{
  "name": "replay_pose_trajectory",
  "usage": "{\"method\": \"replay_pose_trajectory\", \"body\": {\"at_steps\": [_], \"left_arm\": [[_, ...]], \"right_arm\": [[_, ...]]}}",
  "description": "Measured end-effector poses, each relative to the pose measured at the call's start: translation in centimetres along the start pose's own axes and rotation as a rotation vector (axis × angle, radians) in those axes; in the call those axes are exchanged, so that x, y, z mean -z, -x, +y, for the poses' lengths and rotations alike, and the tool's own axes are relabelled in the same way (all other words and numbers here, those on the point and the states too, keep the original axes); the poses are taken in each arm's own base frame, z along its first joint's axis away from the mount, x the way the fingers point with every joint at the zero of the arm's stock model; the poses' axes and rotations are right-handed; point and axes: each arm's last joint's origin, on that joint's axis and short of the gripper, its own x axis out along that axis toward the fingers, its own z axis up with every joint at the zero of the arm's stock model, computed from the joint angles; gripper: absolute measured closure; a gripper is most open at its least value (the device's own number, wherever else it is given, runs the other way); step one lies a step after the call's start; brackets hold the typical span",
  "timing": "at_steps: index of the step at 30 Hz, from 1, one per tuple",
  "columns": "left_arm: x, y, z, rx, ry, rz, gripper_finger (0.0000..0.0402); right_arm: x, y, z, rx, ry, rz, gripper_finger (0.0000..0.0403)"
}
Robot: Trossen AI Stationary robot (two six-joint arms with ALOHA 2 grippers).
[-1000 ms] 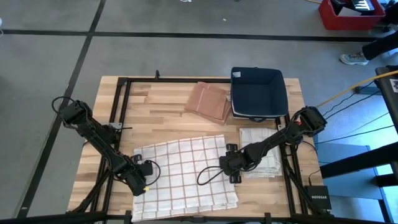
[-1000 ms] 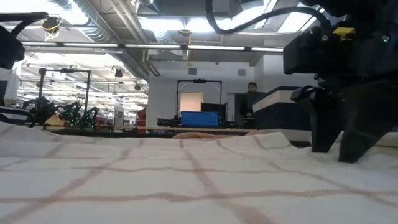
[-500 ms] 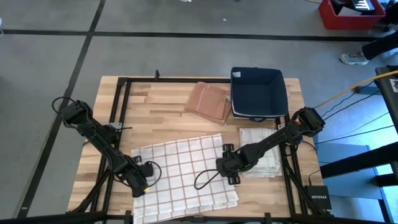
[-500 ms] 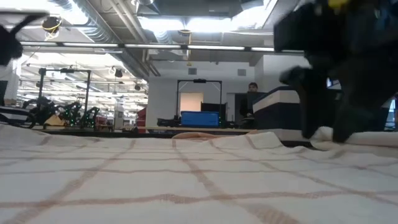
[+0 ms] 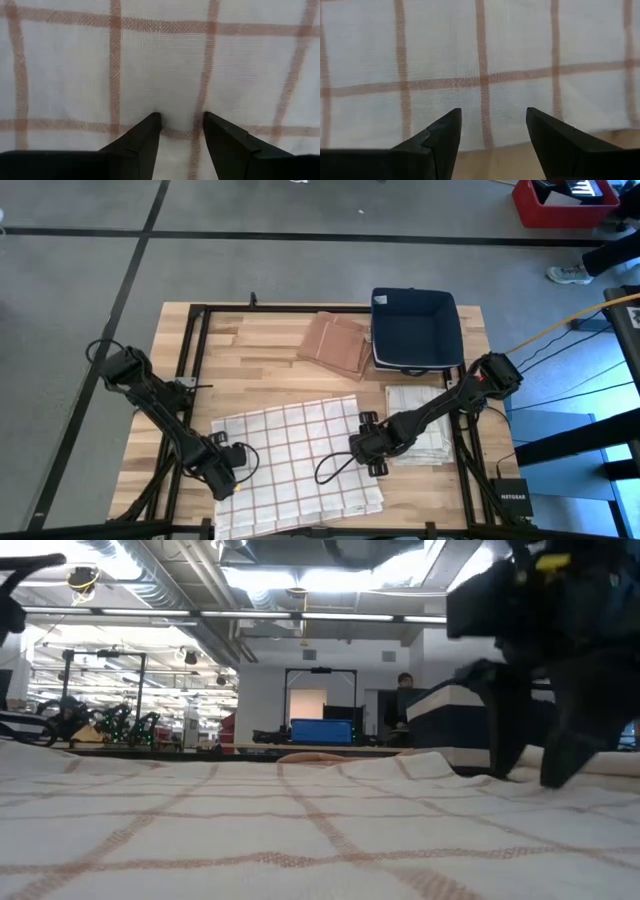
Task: Fold towel
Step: Fold the white towel
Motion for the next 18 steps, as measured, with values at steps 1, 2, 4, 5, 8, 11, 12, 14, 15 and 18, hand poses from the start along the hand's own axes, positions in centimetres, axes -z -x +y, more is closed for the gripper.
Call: {"method": "replay_pose_trajectory", "body": {"at_steps": [1, 2, 4, 5, 8, 11, 12, 14, 15, 18], "left_arm": [[0.0, -0.3, -0.1, -0.002, -0.010, 0.001, 0.0254], [0.0, -0.5, -0.2, -0.009, -0.024, 0.001, 0.0254], [0.0, -1.0, -0.4, -0.015, -0.033, 0.001, 0.0254], [-0.1, -1.1, -0.4, -0.017, -0.030, 0.001, 0.0254], [0.0, -1.2, -0.4, -0.026, -0.030, 0.006, 0.0254], [0.0, -1.2, -0.3, -0.032, -0.027, 0.013, 0.0254], [0.0, -1.2, -0.3, -0.033, -0.024, 0.013, 0.0254], [0.1, -1.2, -0.3, -0.034, -0.023, 0.015, 0.0254], [0.1, -1.2, -0.3, -0.034, -0.010, 0.016, 0.0254], [0.1, -1.2, -0.2, -0.038, 0.022, 0.017, 0.0252]], "right_arm": [[0.3, -0.3, 0.0, -0.001, -0.009, -0.002, 0.0178], [0.6, -0.6, -0.1, -0.001, -0.015, 0.000, 0.0178], [1.0, -0.9, -0.2, -0.004, -0.017, 0.001, 0.0178], [1.1, -1.0, -0.2, -0.006, -0.018, -0.005, 0.0178], [1.1, -1.0, -0.2, -0.007, -0.017, -0.006, 0.0178], [0.8, -0.7, -0.2, -0.009, -0.009, -0.003, 0.0178], [0.7, -0.4, -0.1, -0.011, -0.009, -0.009, 0.0178], [0.1, 0.3, -0.1, -0.020, -0.009, -0.039, 0.0178], [-0.2, 0.6, 0.0, -0.025, -0.008, -0.055, 0.0178], [-0.6, 0.9, 0.1, -0.033, 0.019, -0.077, 0.0178]]}}
